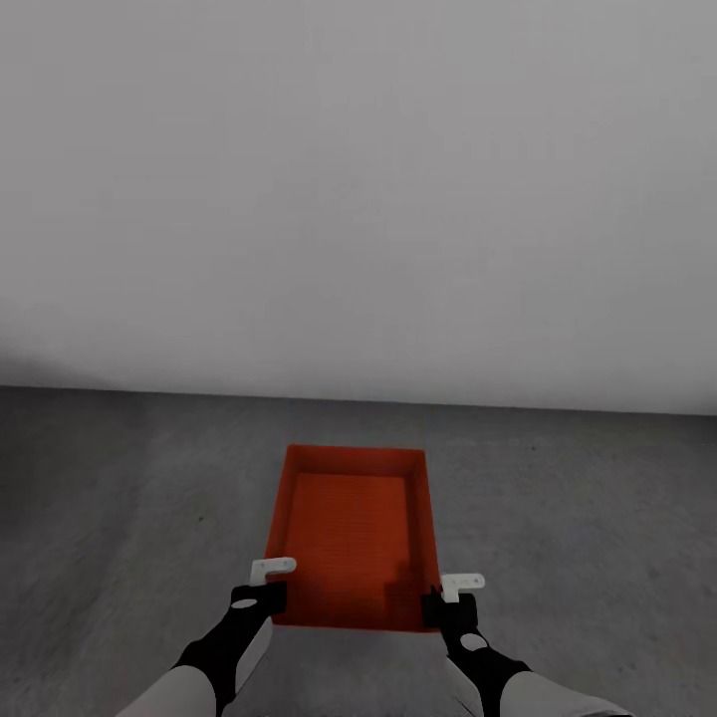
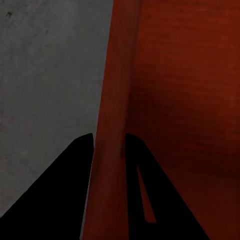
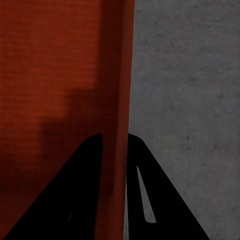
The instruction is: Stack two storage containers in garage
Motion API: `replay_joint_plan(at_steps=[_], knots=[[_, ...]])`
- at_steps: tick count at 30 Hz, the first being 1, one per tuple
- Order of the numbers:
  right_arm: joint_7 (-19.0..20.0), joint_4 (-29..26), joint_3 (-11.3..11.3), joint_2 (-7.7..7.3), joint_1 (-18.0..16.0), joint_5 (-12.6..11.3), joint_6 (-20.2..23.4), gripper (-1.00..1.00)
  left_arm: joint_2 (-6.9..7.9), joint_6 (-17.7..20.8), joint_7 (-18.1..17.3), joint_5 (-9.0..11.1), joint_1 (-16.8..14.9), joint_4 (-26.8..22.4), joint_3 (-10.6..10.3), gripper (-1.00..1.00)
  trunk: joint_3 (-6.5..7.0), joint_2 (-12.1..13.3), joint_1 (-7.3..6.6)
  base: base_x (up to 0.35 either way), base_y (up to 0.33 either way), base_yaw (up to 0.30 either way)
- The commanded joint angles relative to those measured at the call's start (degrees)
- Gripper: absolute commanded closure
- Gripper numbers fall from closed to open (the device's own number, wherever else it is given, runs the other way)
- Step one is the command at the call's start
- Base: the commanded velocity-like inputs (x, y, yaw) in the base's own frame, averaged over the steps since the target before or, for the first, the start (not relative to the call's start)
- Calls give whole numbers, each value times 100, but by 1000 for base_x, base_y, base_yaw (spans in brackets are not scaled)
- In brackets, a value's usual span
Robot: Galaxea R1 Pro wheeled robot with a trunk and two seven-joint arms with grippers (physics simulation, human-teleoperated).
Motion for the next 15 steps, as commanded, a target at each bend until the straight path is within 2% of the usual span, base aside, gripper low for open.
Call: replay_joint_plan(at_steps=[1,5,11,15], knots=[[-180,-8,-149,-18,-5,-70,-39,100,1,40,35,11,-1,-3,70,100,-5,-3,0,0,0,0],[-180,-8,-149,-18,-5,-70,-39,100,1,40,36,12,1,-3,70,100,-6,-3,0,0,0,49],[-180,-8,-149,-18,-5,-70,-40,100,1,40,36,11,0,-3,70,100,-6,-3,0,0,0,210],[-180,-8,-149,-24,-5,-70,-41,100,1,40,38,11,2,-3,70,100,-6,-3,0,0,0,80]])
